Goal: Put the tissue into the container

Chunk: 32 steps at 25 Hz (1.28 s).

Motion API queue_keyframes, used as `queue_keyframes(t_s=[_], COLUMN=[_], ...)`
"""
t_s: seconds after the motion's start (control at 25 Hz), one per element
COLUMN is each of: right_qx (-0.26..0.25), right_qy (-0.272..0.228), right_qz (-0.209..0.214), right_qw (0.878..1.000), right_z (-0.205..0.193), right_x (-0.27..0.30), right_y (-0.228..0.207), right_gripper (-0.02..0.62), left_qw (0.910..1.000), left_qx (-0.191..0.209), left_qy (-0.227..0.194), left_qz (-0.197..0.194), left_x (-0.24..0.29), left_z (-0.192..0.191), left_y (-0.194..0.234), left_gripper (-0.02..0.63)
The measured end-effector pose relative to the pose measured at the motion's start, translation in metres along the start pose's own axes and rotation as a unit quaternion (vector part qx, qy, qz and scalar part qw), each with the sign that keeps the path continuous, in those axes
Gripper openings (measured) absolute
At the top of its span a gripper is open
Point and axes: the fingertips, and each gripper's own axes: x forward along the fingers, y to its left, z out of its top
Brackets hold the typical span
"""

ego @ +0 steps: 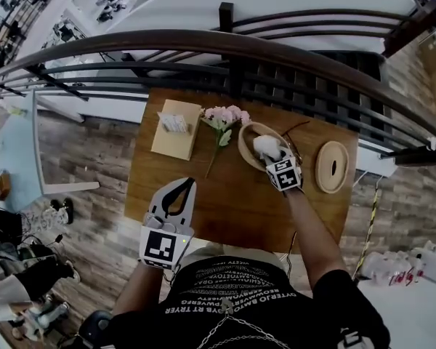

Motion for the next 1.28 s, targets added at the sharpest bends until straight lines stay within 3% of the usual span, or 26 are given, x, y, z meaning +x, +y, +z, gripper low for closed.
queue_keyframes(t_s=[0.24, 0.36, 0.52, 0.64, 0.76, 0.88, 0.92, 0.96, 1.08, 1.28], right_qx=[-0.042, -0.076, -0.065, -0.054, -0.032, 0.009, 0.022, 0.031, 0.041, 0.037], right_qy=[0.084, 0.094, 0.085, 0.075, 0.046, -0.021, -0.048, -0.076, -0.163, -0.258], right_qz=[0.017, 0.018, 0.017, 0.012, 0.006, -0.018, -0.03, -0.046, -0.097, -0.162], right_qw=[0.995, 0.993, 0.994, 0.996, 0.998, 1.0, 0.998, 0.996, 0.981, 0.952], right_z=[-0.009, -0.011, -0.007, -0.008, -0.003, 0.01, 0.015, 0.02, 0.034, 0.038], right_x=[0.024, 0.032, 0.028, 0.008, -0.022, -0.068, -0.088, -0.11, -0.185, -0.303], right_y=[0.007, 0.014, 0.014, 0.009, 0.008, 0.002, 0.0, -0.001, 0.001, 0.021], right_gripper=[0.127, 0.176, 0.217, 0.313, 0.318, 0.318, 0.314, 0.265, 0.017, 0.015], left_qw=[1.0, 1.0, 0.9999, 0.9999, 0.9997, 0.9992, 0.999, 0.9986, 0.9973, 0.9941], left_qx=[-0.003, 0.001, 0.009, 0.01, 0.009, 0.009, 0.012, 0.015, 0.025, 0.037], left_qy=[0.005, -0.001, -0.006, -0.009, -0.02, -0.038, -0.044, -0.051, -0.07, -0.102], left_qz=[0.004, 0.002, 0.003, 0.008, 0.008, 0.003, 0.002, 0.001, -0.003, -0.01], left_x=[0.0, -0.004, -0.013, -0.027, -0.04, -0.051, -0.056, -0.06, -0.072, -0.096], left_z=[-0.009, -0.002, 0.004, 0.005, 0.007, 0.017, 0.021, 0.024, 0.035, 0.049], left_y=[-0.002, -0.004, -0.006, -0.006, -0.006, -0.01, -0.011, -0.013, -0.015, -0.021], left_gripper=[0.031, 0.031, 0.031, 0.031, 0.031, 0.031, 0.031, 0.031, 0.031, 0.031])
